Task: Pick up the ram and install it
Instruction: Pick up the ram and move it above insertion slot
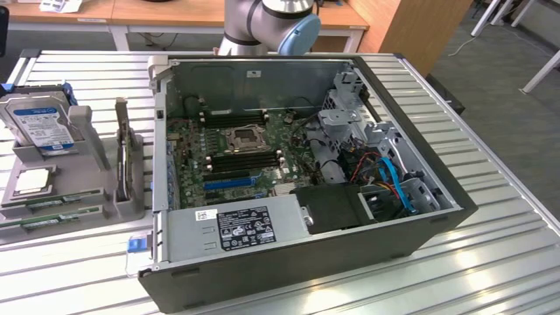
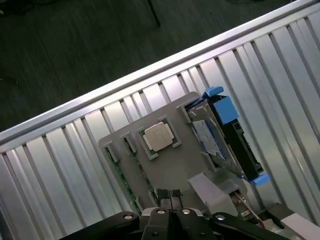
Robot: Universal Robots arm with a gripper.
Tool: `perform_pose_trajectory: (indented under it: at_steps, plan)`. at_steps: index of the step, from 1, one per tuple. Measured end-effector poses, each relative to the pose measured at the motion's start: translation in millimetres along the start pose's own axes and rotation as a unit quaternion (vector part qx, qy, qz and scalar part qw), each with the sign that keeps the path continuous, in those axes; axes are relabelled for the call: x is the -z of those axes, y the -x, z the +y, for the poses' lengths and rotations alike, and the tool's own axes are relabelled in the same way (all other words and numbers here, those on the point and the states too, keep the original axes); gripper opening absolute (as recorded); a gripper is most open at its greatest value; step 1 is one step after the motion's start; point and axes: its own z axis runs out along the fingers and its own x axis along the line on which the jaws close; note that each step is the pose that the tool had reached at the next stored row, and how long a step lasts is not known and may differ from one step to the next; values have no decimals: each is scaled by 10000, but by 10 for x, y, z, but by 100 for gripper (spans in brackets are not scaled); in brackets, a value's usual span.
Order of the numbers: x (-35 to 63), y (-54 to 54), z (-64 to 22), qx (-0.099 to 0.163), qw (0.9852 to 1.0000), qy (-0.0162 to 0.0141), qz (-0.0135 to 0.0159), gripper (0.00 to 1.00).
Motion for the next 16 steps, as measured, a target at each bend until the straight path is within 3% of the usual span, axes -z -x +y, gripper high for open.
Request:
perform_pose_trajectory:
  at_steps: [4, 8, 16]
  plan:
    - [0, 0, 0, 326, 9995, 8, 15, 10]
    - [0, 0, 0, 651, 9979, 15, 29, 10]
    - [0, 0, 0, 1291, 9916, 30, 58, 10]
